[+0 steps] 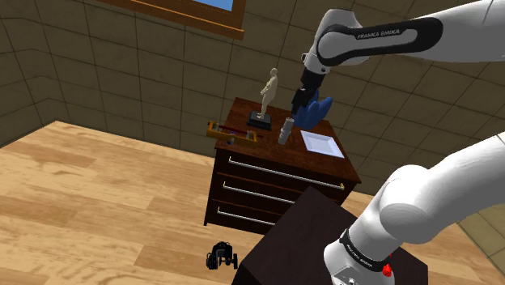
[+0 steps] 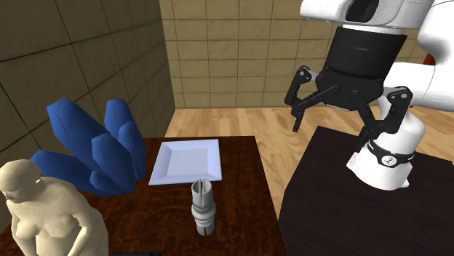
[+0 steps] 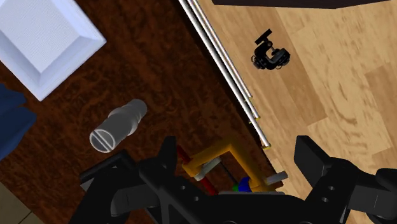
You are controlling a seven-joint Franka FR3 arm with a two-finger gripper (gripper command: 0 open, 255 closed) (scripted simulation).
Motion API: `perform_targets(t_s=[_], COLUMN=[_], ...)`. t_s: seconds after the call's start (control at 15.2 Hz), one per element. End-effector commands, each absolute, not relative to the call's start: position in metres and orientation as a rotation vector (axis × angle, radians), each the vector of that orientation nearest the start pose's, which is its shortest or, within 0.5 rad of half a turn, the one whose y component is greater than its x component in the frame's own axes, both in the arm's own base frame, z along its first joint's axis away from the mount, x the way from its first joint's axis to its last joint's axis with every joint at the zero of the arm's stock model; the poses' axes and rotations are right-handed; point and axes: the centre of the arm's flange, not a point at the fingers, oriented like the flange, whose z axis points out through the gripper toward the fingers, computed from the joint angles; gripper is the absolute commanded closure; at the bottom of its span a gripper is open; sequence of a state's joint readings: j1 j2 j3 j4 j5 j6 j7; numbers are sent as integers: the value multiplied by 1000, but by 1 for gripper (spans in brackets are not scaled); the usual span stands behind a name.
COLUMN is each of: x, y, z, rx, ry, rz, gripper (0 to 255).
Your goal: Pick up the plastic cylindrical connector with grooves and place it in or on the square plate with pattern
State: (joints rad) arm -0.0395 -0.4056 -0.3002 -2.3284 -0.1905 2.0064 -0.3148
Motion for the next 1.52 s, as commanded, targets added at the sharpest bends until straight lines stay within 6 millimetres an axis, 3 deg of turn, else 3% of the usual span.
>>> perform_targets(t_s=[0.0,1.12,1.45], x=[419,516,518], y=[-190,-366,-370], z=[479,359,335], rx=[-3210,-3139,-3137], ry=[-125,-232,-234], rz=[-71,4,5], gripper=[0,0,0])
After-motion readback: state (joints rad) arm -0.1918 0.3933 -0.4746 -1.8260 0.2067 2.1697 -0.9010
